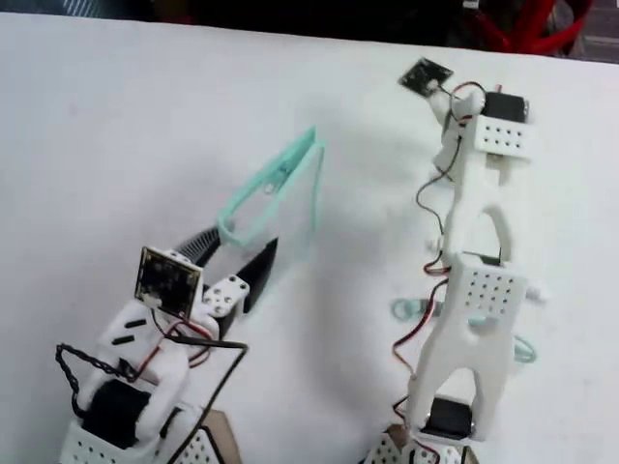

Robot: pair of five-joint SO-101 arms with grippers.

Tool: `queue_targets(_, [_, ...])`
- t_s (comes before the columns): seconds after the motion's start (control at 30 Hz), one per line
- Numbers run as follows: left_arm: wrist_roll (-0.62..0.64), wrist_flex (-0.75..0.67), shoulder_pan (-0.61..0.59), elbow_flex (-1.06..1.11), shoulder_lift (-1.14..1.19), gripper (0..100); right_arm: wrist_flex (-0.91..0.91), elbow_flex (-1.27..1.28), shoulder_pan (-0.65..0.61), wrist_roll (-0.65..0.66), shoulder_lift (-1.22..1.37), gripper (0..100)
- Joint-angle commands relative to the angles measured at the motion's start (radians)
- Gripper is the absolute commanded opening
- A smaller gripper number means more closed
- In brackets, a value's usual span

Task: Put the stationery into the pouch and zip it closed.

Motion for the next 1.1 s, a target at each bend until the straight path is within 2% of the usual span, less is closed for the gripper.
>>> queue_targets(0.0, [-0.012,-0.029,0.004,-0.005,-0.012,22,0.005,-0.141,0.010,0.046,0.059,20.0])
queue_targets(0.2, [-0.012,-0.029,0.004,-0.005,-0.012,22,0.048,-0.201,-0.007,0.121,0.182,19.9])
queue_targets(0.43, [-0.012,-0.029,0.004,-0.003,-0.012,22,0.038,-0.253,-0.010,0.126,0.252,19.7])
queue_targets(0.7, [-0.012,-0.029,0.004,-0.003,-0.012,22,-0.008,-0.276,-0.013,0.129,0.341,2.5])
queue_targets(0.87, [-0.012,-0.029,0.004,-0.003,-0.012,21,0.007,-0.316,-0.012,0.126,0.366,1.9])
queue_targets(1.07, [-0.012,-0.029,0.004,-0.003,-0.010,21,0.136,-0.379,-0.021,0.123,0.360,1.9])
